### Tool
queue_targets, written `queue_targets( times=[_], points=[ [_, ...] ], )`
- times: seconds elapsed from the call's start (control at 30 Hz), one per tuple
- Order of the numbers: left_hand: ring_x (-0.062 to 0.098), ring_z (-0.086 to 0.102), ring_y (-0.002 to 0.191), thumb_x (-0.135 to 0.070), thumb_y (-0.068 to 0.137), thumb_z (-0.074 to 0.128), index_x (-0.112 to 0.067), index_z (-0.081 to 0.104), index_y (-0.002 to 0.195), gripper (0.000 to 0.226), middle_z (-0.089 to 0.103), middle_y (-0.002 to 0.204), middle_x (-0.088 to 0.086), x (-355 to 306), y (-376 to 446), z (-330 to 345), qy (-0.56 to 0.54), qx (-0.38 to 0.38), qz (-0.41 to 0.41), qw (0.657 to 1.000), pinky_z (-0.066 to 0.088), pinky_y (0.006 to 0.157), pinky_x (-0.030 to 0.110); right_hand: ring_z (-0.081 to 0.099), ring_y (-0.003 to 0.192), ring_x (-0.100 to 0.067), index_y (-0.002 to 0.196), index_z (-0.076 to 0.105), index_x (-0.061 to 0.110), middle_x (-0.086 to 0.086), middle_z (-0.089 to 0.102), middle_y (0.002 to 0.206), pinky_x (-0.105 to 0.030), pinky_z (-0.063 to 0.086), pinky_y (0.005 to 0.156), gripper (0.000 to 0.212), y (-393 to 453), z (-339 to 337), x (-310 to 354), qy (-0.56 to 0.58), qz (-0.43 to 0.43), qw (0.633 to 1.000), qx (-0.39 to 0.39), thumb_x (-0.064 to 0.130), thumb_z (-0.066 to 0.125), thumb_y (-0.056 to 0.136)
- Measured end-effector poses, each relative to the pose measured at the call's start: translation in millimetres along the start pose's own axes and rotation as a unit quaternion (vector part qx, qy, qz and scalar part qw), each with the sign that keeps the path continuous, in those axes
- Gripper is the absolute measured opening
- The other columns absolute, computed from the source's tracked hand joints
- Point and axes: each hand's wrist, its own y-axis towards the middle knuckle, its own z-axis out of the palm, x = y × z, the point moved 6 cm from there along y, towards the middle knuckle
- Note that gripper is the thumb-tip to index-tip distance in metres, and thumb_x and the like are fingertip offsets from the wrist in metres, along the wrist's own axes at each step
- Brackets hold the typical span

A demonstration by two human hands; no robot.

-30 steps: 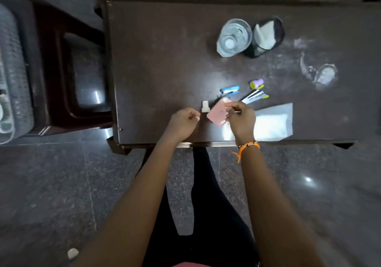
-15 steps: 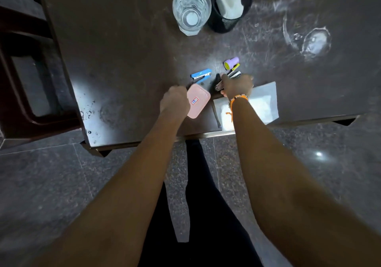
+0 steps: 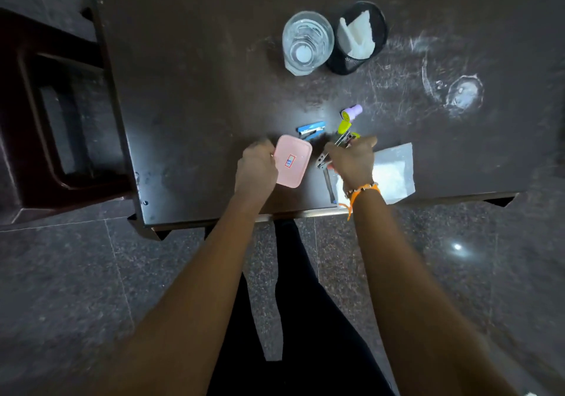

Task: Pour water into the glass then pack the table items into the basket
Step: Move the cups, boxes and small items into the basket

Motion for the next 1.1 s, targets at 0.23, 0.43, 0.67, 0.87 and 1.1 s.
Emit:
queue_targets(
  times=[0.23,0.43,0.67,0.87,1.1],
  points=[
    [0.03,0.061,0.091,0.002,0.085,0.047,-0.002,0.063,0.1,0.022,0.068,0.097,0.017,88.3,-30.3,-87.4,-0.197,-0.129,-0.083,0.968,0.043,0.075,0.026,0.05,0.073,-0.02,0.098,0.038,0.016,-0.006,0.059,0.081,-0.032,0.039,0.072,0.04,-82.5,84.2,35.8,-0.004,-0.05,0.984,0.169,0.021,0.071,0.076],
    [0.019,0.06,0.085,0.0,0.084,0.05,-0.003,0.065,0.105,0.026,0.069,0.101,0.012,200.2,-67.6,-190.0,-0.282,-0.266,-0.172,0.906,0.036,0.068,0.012,0.049,0.062,-0.008,0.076,0.053,0.023,0.002,0.059,0.075,-0.024,0.039,0.063,0.018,-178.7,187.3,103.3,-0.068,-0.144,0.936,0.314,0.014,0.067,0.082],
    [0.018,0.058,0.088,0.003,0.081,0.048,-0.001,0.062,0.107,0.03,0.066,0.103,0.013,290.9,-85.2,-313.6,-0.305,-0.4,-0.176,0.846,0.041,0.07,0.007,0.049,0.062,-0.01,0.095,0.066,0.014,0.005,0.054,0.063,-0.022,0.038,0.062,0.014,-265.7,291.8,165.0,-0.106,-0.239,0.899,0.352,0.012,0.066,0.081],
    [0.032,0.048,0.116,0.005,0.081,0.044,-0.008,0.044,0.126,0.047,0.048,0.129,0.015,307.5,-44.7,-411.7,-0.152,-0.427,-0.121,0.883,0.037,0.093,0.04,0.049,0.055,-0.007,0.09,0.065,0.021,0.005,0.053,0.059,-0.021,0.04,0.061,0.012,-300.3,347.1,201.6,-0.107,-0.294,0.89,0.332,0.014,0.066,0.081],
    [0.036,0.041,0.124,0.005,0.086,0.037,-0.02,0.032,0.136,0.056,0.036,0.14,0.014,310.9,28.0,-460.6,-0.02,-0.361,-0.173,0.916,0.042,0.088,0.046,0.051,0.065,-0.014,0.083,0.063,0.026,-0.001,0.055,0.066,-0.032,0.042,0.068,0.011,-295.7,363.0,222.0,-0.085,-0.299,0.904,0.294,0.016,0.068,0.08]
  ],
)
